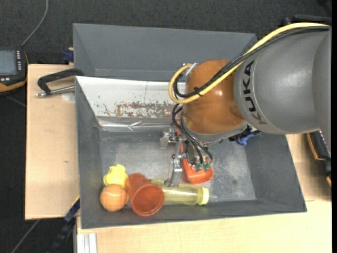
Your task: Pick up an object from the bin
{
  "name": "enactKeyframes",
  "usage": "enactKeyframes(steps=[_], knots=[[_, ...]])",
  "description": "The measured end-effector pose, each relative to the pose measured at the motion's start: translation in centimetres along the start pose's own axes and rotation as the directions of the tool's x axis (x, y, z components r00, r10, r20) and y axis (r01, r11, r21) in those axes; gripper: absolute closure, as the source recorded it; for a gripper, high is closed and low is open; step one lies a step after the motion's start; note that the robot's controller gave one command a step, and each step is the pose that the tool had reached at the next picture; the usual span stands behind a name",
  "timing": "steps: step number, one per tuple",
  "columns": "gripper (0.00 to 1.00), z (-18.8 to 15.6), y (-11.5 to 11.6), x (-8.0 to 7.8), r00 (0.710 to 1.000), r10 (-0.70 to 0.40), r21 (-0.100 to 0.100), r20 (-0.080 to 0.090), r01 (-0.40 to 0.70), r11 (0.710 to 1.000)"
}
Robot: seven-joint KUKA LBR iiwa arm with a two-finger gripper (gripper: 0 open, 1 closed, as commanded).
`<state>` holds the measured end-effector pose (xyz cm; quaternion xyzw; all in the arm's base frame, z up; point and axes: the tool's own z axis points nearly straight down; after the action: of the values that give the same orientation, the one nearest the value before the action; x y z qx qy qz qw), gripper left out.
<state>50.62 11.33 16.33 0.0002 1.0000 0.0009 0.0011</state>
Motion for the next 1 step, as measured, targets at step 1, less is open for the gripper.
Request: enactKeyframes(steps=[1], knots=[[0.0,3.48,-2.76,0.28,1.0,-0.005,-0.004,0.01,0.005,1.0]])
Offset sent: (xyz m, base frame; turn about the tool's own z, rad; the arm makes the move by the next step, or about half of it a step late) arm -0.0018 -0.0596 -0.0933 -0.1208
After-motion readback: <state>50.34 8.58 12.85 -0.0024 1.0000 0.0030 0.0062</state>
